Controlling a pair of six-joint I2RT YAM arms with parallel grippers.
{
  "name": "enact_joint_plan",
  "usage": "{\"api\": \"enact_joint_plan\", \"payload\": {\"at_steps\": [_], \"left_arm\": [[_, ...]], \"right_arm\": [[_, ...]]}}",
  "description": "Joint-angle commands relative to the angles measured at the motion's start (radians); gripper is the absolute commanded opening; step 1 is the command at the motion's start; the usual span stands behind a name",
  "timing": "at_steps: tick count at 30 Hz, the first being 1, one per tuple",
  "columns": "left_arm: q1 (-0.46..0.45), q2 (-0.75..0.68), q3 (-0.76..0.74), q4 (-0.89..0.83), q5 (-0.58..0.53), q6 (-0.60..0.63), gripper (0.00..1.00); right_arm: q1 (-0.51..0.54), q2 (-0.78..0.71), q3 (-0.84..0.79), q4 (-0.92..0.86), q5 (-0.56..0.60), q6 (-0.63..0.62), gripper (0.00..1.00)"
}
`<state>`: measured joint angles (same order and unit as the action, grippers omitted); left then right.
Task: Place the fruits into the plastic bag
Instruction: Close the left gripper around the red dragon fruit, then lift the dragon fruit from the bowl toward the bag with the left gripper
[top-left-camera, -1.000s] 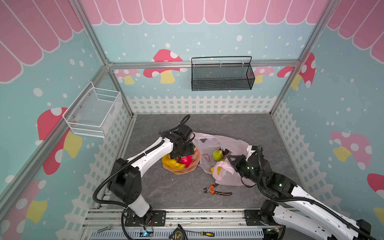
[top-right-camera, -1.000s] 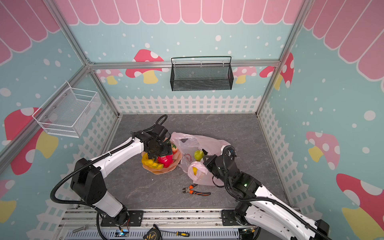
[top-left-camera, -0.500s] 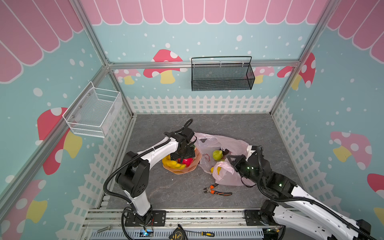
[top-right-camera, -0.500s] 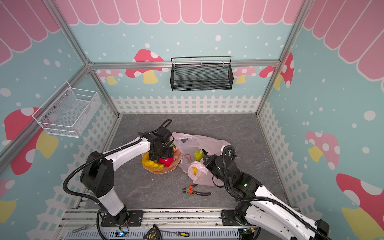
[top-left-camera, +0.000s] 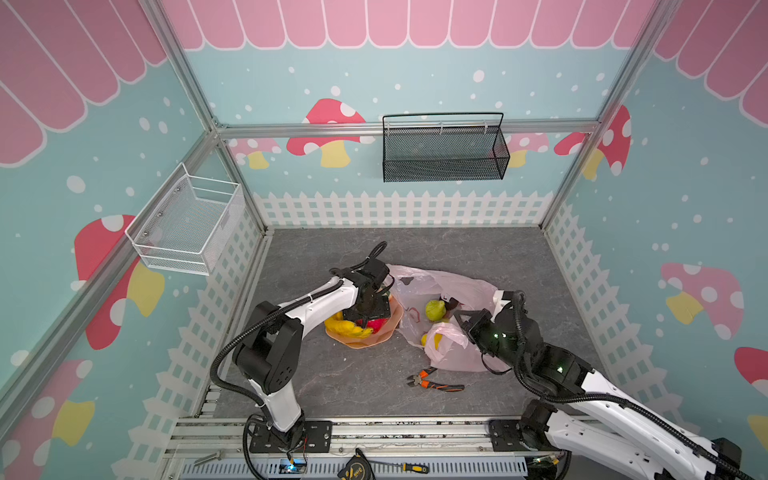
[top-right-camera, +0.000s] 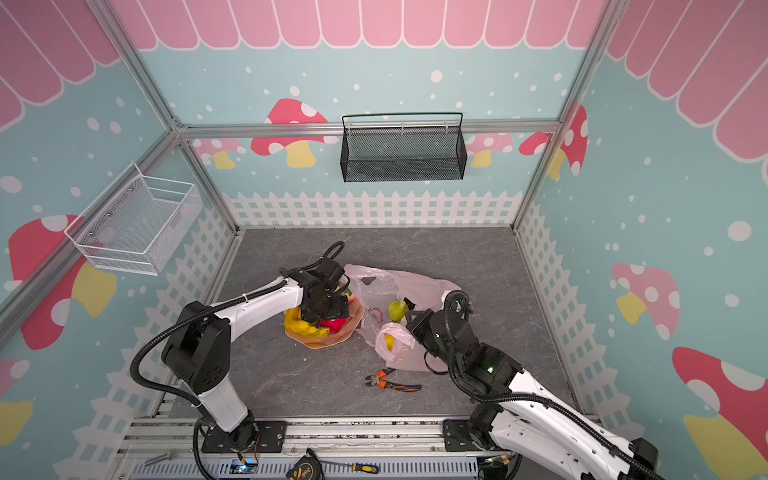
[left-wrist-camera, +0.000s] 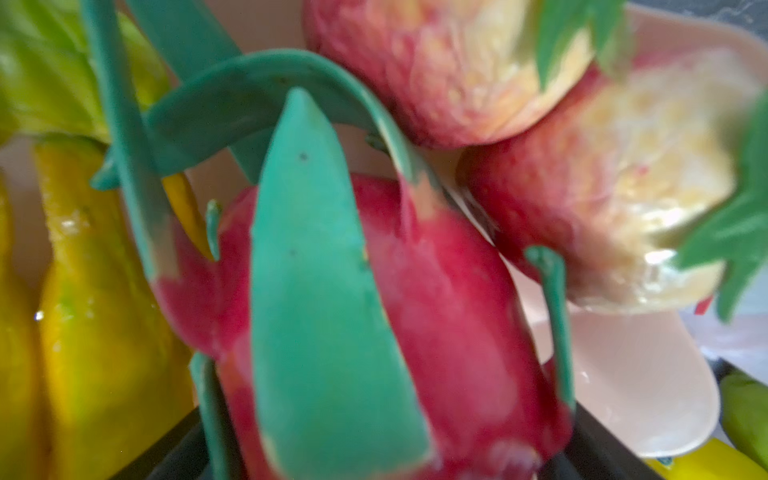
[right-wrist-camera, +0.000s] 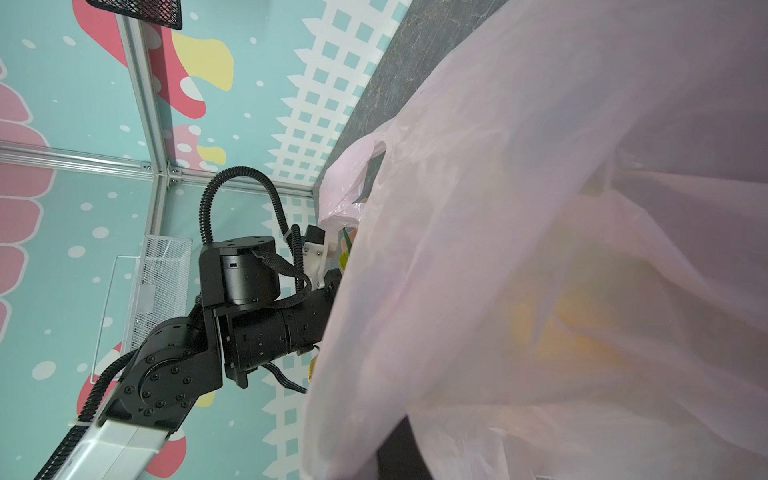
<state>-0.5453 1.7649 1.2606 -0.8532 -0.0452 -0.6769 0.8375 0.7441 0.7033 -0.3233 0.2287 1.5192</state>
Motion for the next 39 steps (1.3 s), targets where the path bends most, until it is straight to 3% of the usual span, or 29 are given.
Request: {"api": "enact_joint_plan", "payload": {"at_steps": [1,6,18,39], "left_arm": [[-0.002,0.047,-0.062,-0.009,0.003,-0.004,0.85],[-0.002,0.01,-0.055,-0.015,0.008,0.003,0.67],[-0.002,-0.086,0.051,-0.11,0.028,0.033,0.53],[0.008,-0.192,0.149,-0.162,0.066,0.041,0.47]], "right_arm": [[-0.004,-0.004,0.029,0.0,0.019,-0.001,0.04],[-0.004,-0.011,0.032,-0.007,0.023,-0.001,0.04],[-0.003,-0.009,0.034,-0.01,0.021,0.002,0.04],[-0.003,-0.021,0.033,-0.023,0.027,0.004,0.04]]}}
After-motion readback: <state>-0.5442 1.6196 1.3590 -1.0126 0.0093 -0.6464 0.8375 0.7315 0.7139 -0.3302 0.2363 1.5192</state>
